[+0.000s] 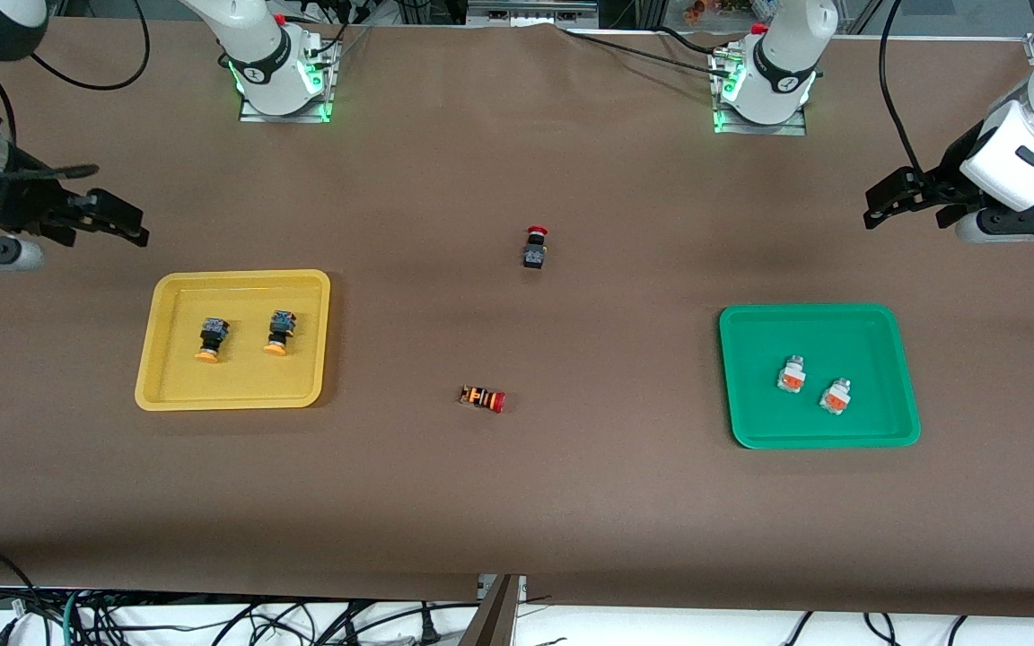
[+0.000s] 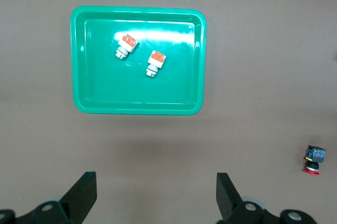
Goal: Place green and yellow buttons in trays
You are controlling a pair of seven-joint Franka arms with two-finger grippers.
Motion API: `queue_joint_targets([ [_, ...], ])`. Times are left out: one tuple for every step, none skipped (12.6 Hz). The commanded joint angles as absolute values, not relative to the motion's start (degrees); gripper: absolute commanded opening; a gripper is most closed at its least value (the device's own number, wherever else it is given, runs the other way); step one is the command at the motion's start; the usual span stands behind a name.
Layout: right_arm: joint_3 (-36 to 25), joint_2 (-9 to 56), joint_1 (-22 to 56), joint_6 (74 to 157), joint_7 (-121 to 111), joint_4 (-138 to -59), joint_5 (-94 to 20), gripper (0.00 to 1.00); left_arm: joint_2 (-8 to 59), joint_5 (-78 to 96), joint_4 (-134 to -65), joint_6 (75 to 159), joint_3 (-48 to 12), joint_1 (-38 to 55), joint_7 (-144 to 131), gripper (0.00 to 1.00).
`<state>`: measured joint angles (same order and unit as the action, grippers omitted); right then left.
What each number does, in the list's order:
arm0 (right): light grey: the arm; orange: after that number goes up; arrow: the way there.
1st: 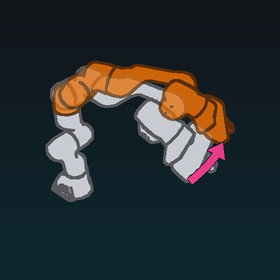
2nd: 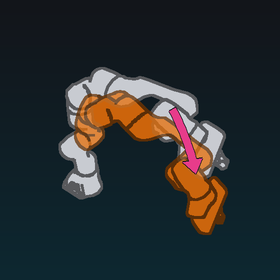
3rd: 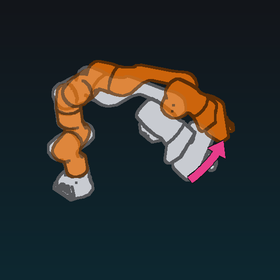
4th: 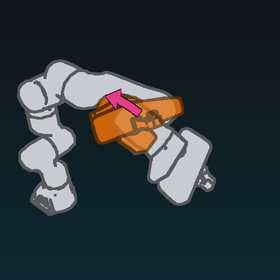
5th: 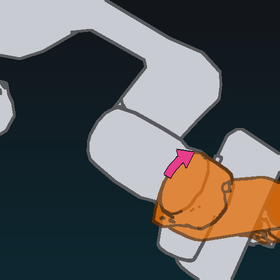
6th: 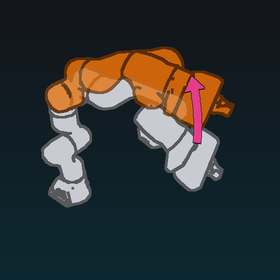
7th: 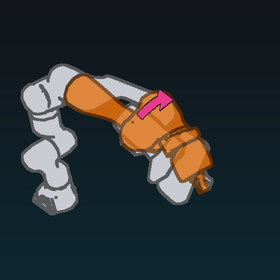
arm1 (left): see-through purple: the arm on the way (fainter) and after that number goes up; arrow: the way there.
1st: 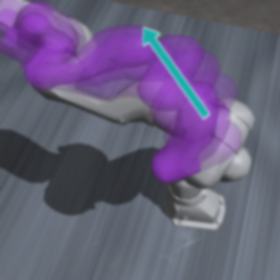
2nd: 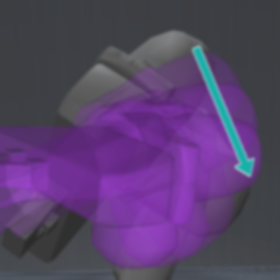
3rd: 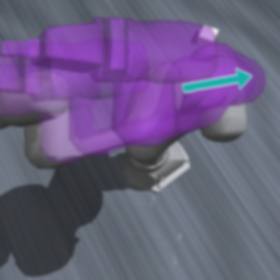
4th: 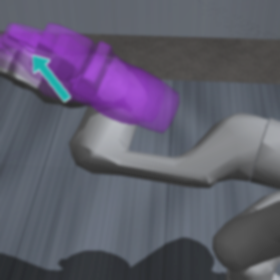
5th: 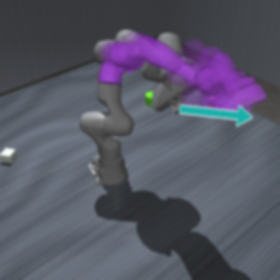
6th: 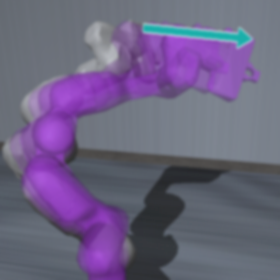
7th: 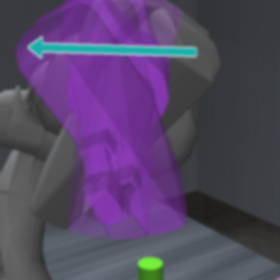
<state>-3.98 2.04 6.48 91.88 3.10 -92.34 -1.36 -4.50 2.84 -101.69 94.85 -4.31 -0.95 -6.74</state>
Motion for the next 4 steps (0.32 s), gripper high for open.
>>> queue_joint_targets([
  [-2.64,0.35,5.45,88.52,3.43,-92.29,-0.17,1.00,-4.92,2.20,-100.90,93.52,-4.57,-0.88,-7.03,1.00],
  [-2.64,0.26,5.45,87.90,3.43,-91.94,-0.18,1.00,-4.92,2.20,-100.90,93.52,-4.57,-0.88,-7.03,1.00],
  [-2.81,0.52,5.71,87.72,3.34,-91.67,-0.09,1.00,-4.92,2.20,-100.90,93.52,-4.48,-0.97,-7.03,1.00],
  [-2.90,1.05,5.71,87.45,3.34,-90.80,-0.26,1.00,-4.92,2.20,-100.99,93.52,-4.48,-0.97,-7.03,1.00],
])
